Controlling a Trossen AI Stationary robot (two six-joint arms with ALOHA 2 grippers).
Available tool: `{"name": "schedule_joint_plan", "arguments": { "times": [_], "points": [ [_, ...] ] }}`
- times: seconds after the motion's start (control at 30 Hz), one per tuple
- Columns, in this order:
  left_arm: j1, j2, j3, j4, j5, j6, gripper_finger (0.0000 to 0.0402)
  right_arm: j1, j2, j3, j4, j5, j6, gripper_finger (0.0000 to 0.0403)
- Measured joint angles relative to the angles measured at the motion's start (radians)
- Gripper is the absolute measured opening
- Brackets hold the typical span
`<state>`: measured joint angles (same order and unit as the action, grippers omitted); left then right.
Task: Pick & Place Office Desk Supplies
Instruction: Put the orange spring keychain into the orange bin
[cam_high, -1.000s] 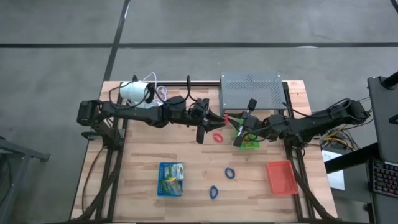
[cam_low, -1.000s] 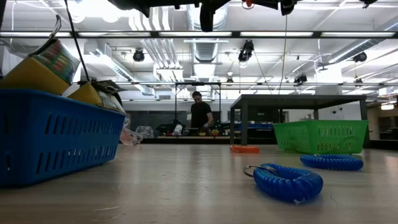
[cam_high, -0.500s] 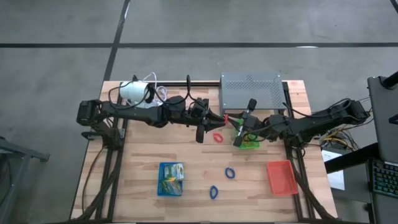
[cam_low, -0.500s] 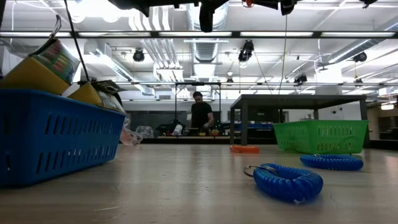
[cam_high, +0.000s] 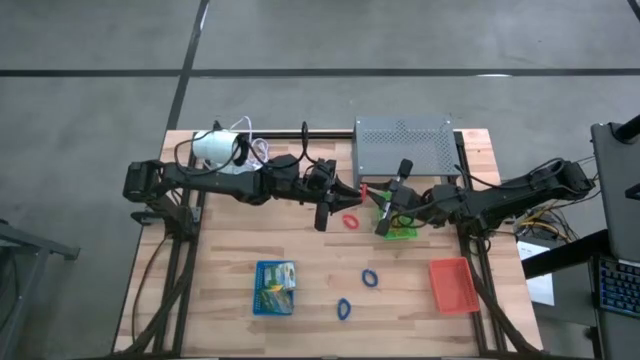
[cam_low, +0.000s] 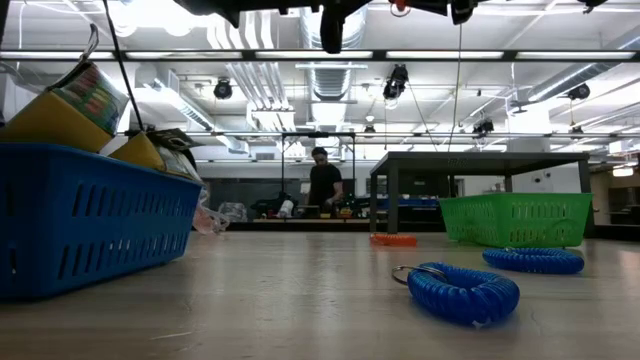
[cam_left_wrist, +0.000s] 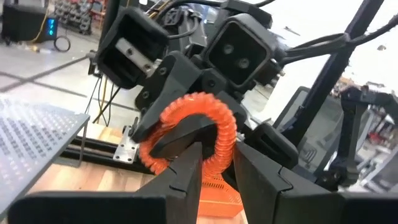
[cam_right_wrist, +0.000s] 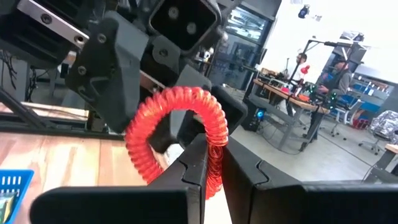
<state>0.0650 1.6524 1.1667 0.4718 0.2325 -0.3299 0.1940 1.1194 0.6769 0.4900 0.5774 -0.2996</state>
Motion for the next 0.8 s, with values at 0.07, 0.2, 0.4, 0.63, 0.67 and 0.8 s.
{"name": "schedule_joint_plan", "arguments": {
  "times": [0.07, 0.2, 0.4, 0.63, 0.67, 0.8],
  "points": [
    [0.0, 0.0, 0.0, 0.0, 0.004, 0.045, 0.0099, 0.0, 0.0, 0.0, -0.012, 0.0, 0.0, 0.0029],
    [-0.008, 0.0, 0.0, -0.026, 0.003, 0.065, 0.0099, 0.0, -0.003, 0.0, -0.015, 0.001, -0.039, 0.0029],
    [-0.013, 0.0, 0.0, -0.138, 0.004, 0.065, 0.0099, 0.0, -0.032, 0.0, -0.016, 0.034, -0.076, 0.0029],
    [-0.013, 0.0, 0.0, -0.199, 0.004, 0.064, 0.0099, 0.0, -0.068, 0.0, -0.022, 0.036, -0.079, 0.0029],
    [-0.013, 0.0, 0.0, -0.21, 0.004, 0.064, 0.0099, 0.0, -0.076, 0.0, -0.023, 0.04, -0.079, 0.0029],
    [-0.013, 0.0, 0.0, -0.242, 0.004, 0.064, 0.0099, 0.0, -0.106, 0.0, -0.044, 0.058, -0.066, 0.0029]
  ]
}}
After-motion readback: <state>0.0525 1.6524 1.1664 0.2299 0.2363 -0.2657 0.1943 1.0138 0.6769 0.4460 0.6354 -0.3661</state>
